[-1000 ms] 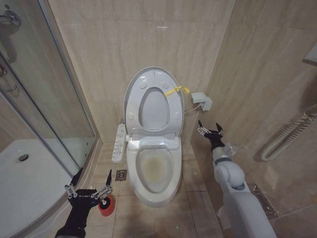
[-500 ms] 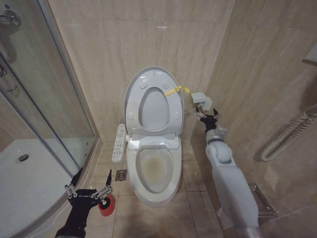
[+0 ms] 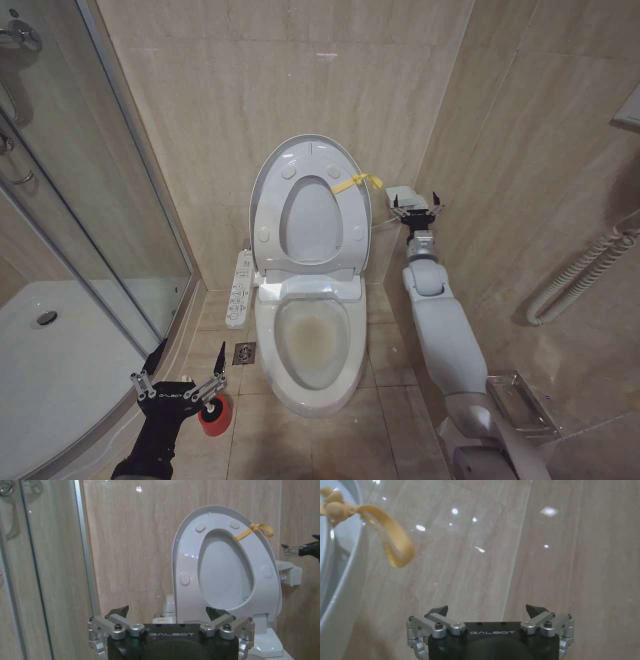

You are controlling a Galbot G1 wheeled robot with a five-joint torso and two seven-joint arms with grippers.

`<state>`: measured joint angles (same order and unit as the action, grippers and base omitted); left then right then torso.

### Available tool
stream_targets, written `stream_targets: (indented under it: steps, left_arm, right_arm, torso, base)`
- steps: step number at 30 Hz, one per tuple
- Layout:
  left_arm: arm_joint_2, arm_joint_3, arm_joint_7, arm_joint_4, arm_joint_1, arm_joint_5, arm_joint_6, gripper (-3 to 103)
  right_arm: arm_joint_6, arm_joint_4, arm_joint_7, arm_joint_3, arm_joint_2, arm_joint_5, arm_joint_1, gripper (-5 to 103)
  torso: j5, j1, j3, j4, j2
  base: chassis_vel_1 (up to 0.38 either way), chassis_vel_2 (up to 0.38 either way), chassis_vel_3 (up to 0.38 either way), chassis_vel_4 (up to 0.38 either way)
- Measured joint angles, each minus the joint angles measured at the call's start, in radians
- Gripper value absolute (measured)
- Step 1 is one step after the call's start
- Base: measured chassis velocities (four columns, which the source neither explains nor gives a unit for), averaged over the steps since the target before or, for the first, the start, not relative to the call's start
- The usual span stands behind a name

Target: Open the toilet lid, clean the toilet bowl with a toilet brush, close the toilet lid, and flush.

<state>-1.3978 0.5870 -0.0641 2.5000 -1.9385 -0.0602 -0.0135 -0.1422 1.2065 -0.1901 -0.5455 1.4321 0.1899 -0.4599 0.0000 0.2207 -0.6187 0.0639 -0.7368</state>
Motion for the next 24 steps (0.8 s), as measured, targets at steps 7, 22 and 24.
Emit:
stream_targets:
  steps: [7, 22, 24]
  left_arm:
    - [0.000, 0.000, 0.000, 0.000, 0.000, 0.000, 0.000, 100]
    - [0.000, 0.000, 0.000, 0.000, 0.000, 0.000, 0.000, 100]
    - [0.000, 0.000, 0.000, 0.000, 0.000, 0.000, 0.000, 100]
  right_arm:
    - [-0.049, -0.111, -0.099, 0.013, 0.041, 0.088, 0.080, 100]
    - [-0.113, -0.310, -0.271, 0.021, 0.112, 0.290, 0.202, 100]
    - [-0.126, -0.334, -0.283, 0.022, 0.122, 0.305, 0.212, 100]
  torso:
    - [-0.0002, 0.000, 0.000, 0.0000, 0.000]
    - [-0.0002, 0.000, 0.000, 0.0002, 0.000]
    - [-0.0002, 0.000, 0.000, 0.0000, 0.000]
  base:
    - [0.000, 0.000, 0.000, 0.000]
    - [0.000, 0.000, 0.000, 0.000]
    - [0.000, 0.000, 0.000, 0.000]
